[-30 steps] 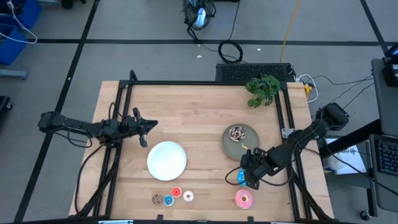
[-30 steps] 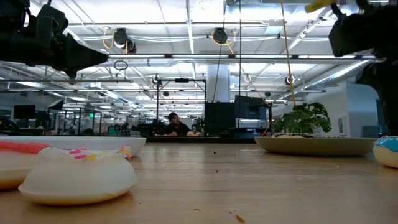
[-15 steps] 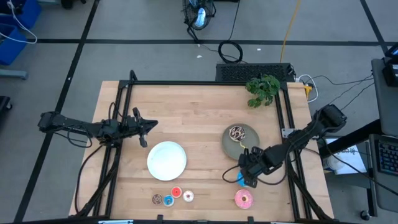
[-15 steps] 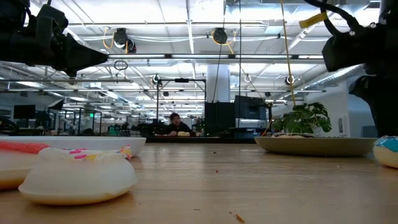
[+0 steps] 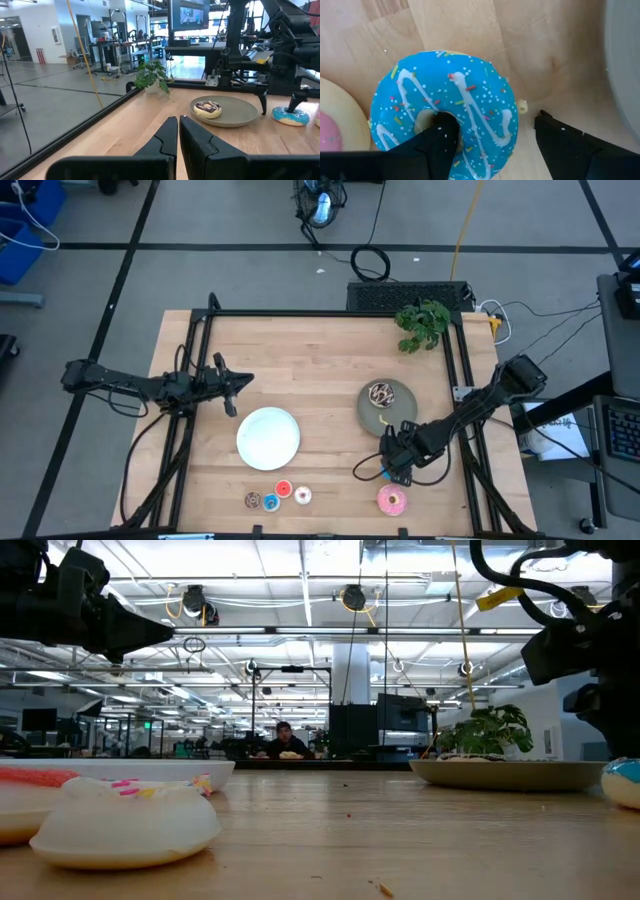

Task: Pick & Place donuts
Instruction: Put the large blue donut on the gray plate

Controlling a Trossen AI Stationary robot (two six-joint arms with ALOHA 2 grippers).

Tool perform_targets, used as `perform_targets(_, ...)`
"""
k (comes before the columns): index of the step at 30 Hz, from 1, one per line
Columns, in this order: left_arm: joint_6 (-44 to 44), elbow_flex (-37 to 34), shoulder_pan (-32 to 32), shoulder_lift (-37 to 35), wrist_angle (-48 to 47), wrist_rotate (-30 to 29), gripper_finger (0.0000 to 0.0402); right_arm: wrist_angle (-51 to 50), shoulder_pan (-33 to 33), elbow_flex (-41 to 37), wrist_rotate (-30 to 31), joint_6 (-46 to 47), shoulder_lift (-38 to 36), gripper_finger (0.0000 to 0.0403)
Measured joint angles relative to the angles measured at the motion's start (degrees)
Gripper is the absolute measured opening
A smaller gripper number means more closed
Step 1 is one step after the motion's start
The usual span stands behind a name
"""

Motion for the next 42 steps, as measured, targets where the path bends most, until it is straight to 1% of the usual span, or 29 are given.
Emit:
perform_targets(6,0.0,0.0,0.02,0.0,0.0,0.0,0.0026,0.42,0.0,-0.1,-0.5,-2.41,0.0,0.0249)
perform_targets(9,-0.04,0.0,0.02,0.0,0.0,0.0,0.0026,0.98,-0.06,-0.14,-1.27,-3.49,-0.06,0.0242)
perform_targets(13,-0.09,0.0,0.0,0.0,0.0,0.0,0.0026,1.03,-0.07,-0.14,-1.2,-3.71,-0.02,0.0216)
perform_targets(22,-0.44,0.0,0.0,-0.02,0.0,0.0,0.0026,1.12,-0.41,-0.18,-1.72,-3.95,-0.51,0.0137)
perform_targets(28,-0.48,0.0,0.0,0.0,0.02,0.0,0.0026,0.85,-0.77,-0.44,-2.19,-3.93,-3.32,0.0094)
perform_targets(32,-0.59,0.0,0.0,-0.02,0.03,0.0,0.0026,0.47,-1.13,-0.49,-2.69,-3.86,-5.86,0.0074)
perform_targets(37,-0.63,0.0,0.0,0.0,0.04,0.0,0.0026,0.31,-2.13,-0.14,-7.04,-3.84,-7.62,0.0056)
perform_targets(42,-0.62,0.0,0.01,-0.01,0.07,0.0,0.0026,0.43,-2.59,1.1,-7.33,-5.55,-7.68,0.0046)
